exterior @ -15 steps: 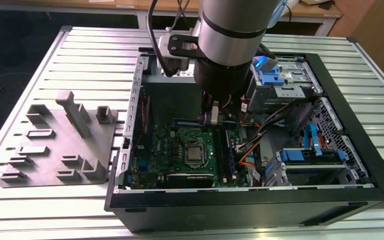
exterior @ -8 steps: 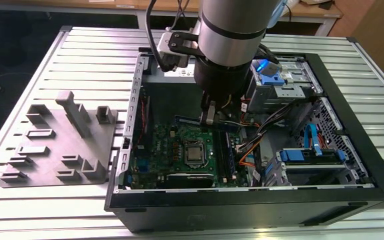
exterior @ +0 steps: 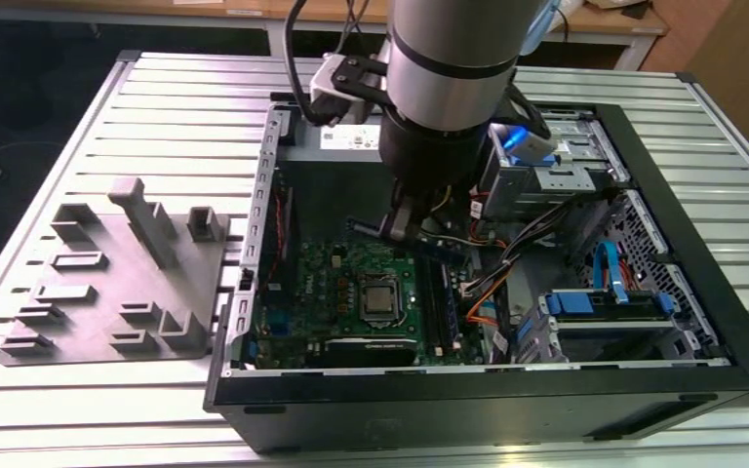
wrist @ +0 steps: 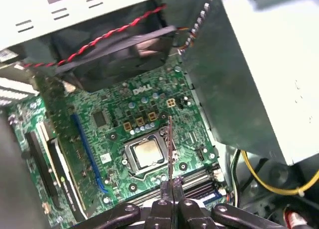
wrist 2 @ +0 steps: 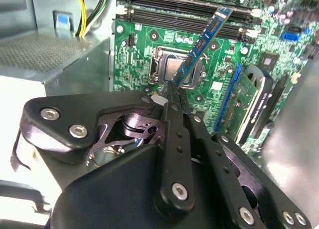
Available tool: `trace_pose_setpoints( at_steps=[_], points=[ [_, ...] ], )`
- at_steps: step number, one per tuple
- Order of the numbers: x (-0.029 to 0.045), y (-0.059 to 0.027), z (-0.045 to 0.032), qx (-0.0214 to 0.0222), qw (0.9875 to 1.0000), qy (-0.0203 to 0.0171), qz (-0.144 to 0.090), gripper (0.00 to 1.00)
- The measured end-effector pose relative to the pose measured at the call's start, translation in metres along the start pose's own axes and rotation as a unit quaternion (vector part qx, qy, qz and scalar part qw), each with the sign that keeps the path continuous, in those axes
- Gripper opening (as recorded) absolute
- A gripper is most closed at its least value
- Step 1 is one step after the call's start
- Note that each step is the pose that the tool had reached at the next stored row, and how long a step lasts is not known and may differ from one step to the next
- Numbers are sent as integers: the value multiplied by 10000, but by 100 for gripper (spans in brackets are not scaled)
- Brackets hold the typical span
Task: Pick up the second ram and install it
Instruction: 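Insert the second ram into the second slot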
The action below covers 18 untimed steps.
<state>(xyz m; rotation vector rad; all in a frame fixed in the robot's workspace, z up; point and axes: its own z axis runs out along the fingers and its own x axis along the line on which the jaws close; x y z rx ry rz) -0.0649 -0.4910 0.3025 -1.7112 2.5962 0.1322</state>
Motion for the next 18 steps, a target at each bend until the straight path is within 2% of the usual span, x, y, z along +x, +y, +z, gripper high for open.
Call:
trace_pose_setpoints(
  at_steps=[5, 9, 13, 18],
  points=[
    [0, 0, 4, 32, 9990, -25, 453, 8],
    [1, 0, 7, 58, 9966, -45, 819, 8],
    [1, 0, 9, 84, 9930, -64, 1174, 8],
    [1, -1, 12, 116, 9866, -89, 1624, 8]
  ],
)
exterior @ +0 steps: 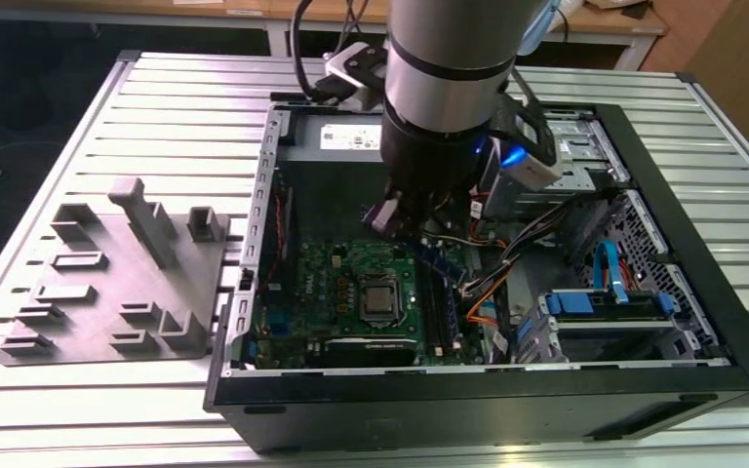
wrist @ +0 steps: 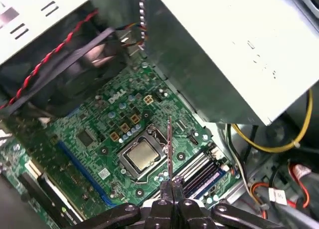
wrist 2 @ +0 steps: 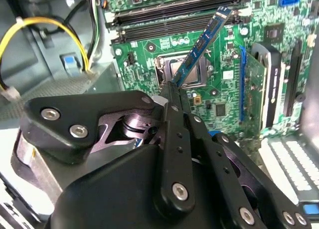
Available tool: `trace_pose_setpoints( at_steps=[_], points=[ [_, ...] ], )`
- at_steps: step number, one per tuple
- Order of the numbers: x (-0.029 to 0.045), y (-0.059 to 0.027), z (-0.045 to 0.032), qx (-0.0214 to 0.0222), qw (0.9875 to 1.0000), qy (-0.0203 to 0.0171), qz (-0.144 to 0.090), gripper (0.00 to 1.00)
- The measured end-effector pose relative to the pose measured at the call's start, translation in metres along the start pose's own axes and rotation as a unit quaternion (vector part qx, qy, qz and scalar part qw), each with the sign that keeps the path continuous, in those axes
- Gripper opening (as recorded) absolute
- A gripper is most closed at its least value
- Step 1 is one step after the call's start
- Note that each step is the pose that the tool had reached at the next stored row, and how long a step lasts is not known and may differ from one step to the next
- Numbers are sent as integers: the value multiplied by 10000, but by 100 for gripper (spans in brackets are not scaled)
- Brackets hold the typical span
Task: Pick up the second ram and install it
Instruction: 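Insert the second ram into the second slot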
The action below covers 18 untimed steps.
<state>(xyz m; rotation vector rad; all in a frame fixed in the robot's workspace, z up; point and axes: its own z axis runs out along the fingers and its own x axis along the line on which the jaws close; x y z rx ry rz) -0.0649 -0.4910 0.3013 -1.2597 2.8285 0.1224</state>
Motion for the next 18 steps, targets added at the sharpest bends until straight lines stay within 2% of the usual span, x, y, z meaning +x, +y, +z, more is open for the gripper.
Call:
trace_pose_setpoints(
  at_steps=[4, 8, 13, 16, 18],
  points=[
    [0, 0, 1, 26, 9993, -20, 363, 8],
    [0, 0, 3, 51, 9974, -40, 721, 8],
    [1, 0, 5, 84, 9930, -65, 1175, 8],
    [0, -1, 6, 103, 9895, -80, 1441, 8],
    [1, 0, 6, 116, 9866, -90, 1626, 8]
  ],
)
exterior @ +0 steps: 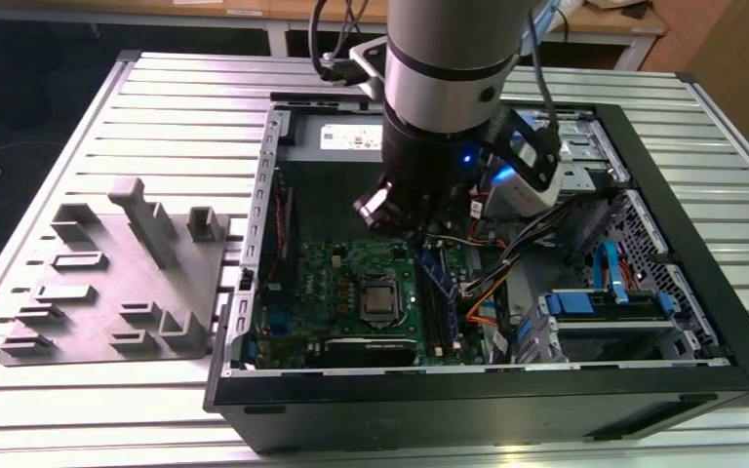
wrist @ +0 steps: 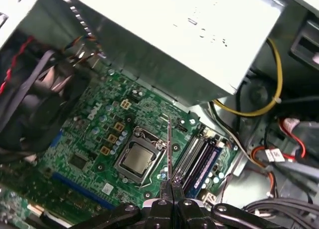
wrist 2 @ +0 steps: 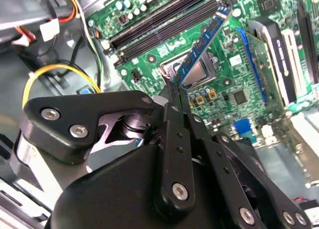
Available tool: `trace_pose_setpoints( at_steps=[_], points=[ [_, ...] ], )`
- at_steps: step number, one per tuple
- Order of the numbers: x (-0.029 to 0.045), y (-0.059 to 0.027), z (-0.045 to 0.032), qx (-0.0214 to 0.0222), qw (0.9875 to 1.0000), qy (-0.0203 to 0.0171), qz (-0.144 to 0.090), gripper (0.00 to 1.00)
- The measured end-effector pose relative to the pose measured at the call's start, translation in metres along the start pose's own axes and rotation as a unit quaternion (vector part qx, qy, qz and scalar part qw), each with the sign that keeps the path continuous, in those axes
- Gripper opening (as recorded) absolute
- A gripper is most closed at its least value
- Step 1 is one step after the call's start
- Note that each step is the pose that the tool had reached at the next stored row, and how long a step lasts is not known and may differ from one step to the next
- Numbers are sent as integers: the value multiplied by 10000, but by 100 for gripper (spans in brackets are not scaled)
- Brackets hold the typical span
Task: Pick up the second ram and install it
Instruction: 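Insert the second ram into the second slot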
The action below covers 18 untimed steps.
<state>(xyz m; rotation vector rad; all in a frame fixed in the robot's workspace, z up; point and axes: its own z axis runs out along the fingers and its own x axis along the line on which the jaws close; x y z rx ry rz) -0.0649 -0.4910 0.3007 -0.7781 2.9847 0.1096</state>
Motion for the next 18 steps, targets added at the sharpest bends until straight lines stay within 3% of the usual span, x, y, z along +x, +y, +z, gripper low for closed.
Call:
trace_pose_setpoints(
  at_steps=[5, 9, 14, 18],
  points=[
    [0, 0, 2, 32, 9990, -25, 448, 8],
    [0, 0, 3, 58, 9967, -44, 810, 8],
    [0, 0, 5, 90, 9919, -69, 1264, 8],
    [0, 0, 7, 115, 9867, -89, 1619, 8]
  ],
)
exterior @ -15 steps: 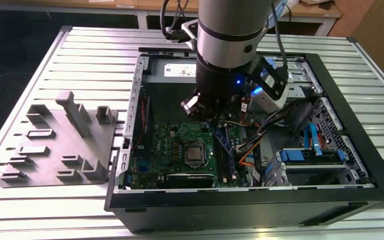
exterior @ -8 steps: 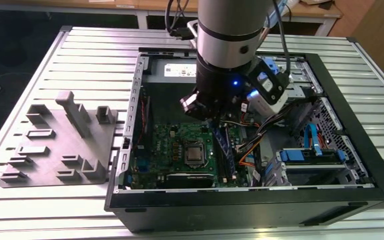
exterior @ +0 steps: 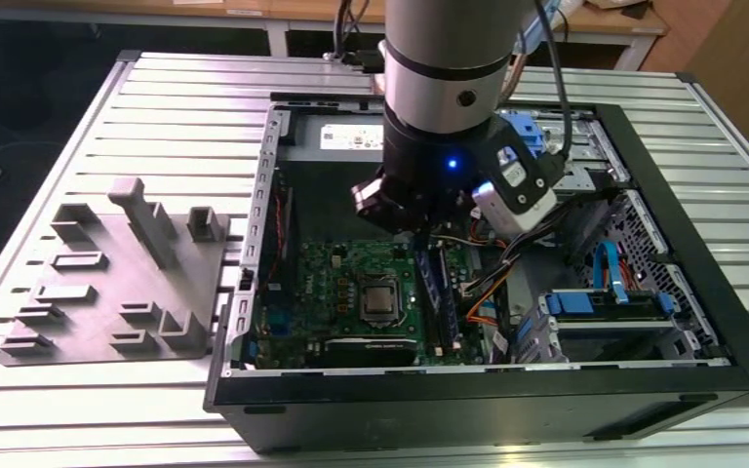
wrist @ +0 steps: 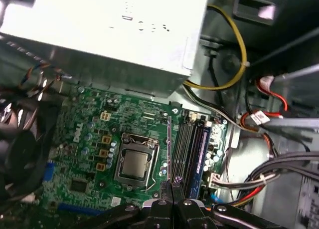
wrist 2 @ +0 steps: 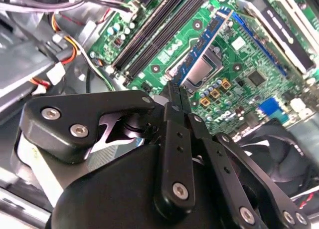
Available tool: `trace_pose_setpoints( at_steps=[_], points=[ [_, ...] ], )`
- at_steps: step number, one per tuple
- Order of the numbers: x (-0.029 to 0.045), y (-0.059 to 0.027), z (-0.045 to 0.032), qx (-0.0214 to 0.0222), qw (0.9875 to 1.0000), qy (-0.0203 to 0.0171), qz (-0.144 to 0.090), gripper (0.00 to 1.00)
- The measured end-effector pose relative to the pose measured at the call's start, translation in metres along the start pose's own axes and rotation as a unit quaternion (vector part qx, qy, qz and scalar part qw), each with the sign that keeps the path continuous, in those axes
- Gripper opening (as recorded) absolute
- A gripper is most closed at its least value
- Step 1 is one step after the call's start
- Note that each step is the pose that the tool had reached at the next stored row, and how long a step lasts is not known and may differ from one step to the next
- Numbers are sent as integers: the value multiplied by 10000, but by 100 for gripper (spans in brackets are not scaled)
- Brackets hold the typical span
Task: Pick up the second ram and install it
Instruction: 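Insert the second ram into the second slot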
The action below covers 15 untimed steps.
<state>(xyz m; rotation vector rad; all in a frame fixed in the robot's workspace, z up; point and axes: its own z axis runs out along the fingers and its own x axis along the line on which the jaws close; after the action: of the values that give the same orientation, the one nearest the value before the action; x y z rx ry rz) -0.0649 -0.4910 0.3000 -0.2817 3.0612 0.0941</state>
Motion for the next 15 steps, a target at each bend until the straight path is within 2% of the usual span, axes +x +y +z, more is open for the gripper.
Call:
trace_pose_setpoints(
  at_steps=[4, 9, 12, 15],
  points=[
    [0, 0, 3, 26, 9993, -20, 364, 8],
    [1, -1, 9, 56, 9970, -42, 767, 8],
    [1, -1, 13, 65, 9960, -48, 894, 8],
    [1, -1, 14, 65, 9959, -49, 906, 8]
  ],
)
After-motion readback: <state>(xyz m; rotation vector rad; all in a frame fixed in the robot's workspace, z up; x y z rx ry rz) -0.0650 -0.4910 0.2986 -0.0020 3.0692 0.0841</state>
